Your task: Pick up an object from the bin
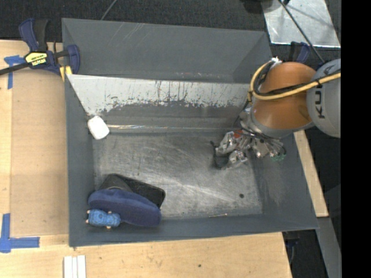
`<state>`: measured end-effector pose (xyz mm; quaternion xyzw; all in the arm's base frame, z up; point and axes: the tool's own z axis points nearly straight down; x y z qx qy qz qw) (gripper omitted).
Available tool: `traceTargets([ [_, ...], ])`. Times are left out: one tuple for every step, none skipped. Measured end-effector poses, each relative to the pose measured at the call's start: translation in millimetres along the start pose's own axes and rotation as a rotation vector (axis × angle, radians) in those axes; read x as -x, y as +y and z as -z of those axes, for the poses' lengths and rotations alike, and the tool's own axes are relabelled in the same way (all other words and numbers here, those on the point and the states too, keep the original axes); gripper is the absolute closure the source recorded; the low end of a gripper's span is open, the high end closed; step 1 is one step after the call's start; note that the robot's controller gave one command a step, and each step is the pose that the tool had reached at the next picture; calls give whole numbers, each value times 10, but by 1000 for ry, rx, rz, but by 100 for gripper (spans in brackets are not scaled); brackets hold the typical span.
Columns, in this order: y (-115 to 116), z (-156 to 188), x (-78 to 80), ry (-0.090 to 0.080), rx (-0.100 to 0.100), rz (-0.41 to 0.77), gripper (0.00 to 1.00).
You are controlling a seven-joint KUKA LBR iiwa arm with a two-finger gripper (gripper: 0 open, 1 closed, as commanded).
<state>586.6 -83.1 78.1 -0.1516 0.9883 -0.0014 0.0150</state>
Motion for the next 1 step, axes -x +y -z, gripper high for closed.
traceTargets([
  [-116,1269,130,17,2,45,100],
])
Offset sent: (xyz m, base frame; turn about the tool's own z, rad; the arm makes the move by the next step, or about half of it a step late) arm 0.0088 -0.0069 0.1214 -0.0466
